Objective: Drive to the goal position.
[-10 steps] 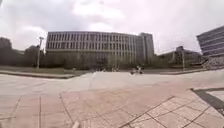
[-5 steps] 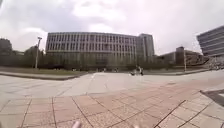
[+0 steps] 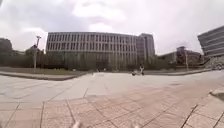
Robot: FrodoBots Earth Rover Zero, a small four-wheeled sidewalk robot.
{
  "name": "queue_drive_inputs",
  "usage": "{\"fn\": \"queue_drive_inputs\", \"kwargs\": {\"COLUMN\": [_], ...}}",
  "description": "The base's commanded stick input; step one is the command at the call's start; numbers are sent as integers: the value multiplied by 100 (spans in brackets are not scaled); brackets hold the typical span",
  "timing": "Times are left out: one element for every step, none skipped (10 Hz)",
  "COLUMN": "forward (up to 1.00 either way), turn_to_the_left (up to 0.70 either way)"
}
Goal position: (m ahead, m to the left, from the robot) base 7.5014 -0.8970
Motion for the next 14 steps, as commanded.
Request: {"fn": "queue_drive_inputs", "kwargs": {"forward": [70,70,70,70,70,70,70,70,70,70,70,70,70,70], "turn_to_the_left": [0,0,0,0,0,0,0,0,0,-6,-20,-21,-15,-5]}}
